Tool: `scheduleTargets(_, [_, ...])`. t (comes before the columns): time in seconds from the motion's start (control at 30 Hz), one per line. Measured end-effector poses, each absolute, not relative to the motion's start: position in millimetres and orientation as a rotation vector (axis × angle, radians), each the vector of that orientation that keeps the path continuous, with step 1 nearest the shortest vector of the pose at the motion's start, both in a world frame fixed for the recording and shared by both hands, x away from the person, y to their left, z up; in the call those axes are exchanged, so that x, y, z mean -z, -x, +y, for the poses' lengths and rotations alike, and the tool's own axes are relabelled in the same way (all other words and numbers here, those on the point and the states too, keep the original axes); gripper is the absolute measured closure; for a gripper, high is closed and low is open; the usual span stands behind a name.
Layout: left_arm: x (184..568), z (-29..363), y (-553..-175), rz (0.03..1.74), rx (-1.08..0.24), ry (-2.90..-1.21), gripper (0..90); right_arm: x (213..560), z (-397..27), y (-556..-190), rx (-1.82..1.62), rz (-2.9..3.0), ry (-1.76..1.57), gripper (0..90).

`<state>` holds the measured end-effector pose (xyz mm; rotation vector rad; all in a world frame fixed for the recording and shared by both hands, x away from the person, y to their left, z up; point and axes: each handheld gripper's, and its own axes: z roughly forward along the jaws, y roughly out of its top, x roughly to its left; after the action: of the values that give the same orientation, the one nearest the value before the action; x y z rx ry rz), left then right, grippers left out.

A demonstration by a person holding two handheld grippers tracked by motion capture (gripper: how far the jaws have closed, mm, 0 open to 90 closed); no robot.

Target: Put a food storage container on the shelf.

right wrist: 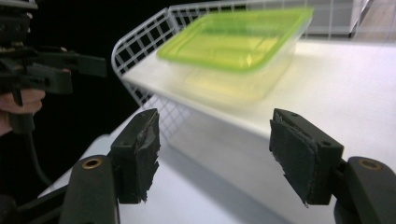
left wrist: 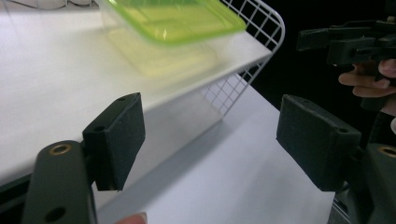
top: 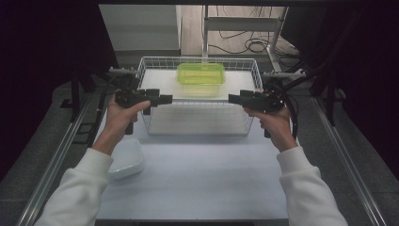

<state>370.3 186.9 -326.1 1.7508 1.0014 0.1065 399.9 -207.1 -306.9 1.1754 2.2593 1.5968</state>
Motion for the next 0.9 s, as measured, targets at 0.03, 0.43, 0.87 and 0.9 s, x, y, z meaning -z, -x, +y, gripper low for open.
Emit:
scheduleTargets(0.03, [331, 188, -364, 1.000, -0.109, -1.756, 23.4, 311, -208, -394, -1.592, 2.271, -1.165, 32.8])
scheduleTargets(0.43, [399, 193, -306, 1.076, -0.056, -1.835, 25.3, 376, -224, -340, -1.519, 2.386, -1.136, 32.0])
scheduleTargets(0.87, [436, 185, -278, 1.086, -0.030, -1.973, 25.2, 434, -214, -315, -1.367, 2.525, -1.176, 31.2])
scheduleTargets(0.9, [437, 185, -278, 1.089, -0.031, -1.977, 25.2, 437, -213, -313, -1.344, 2.529, -1.172, 31.2])
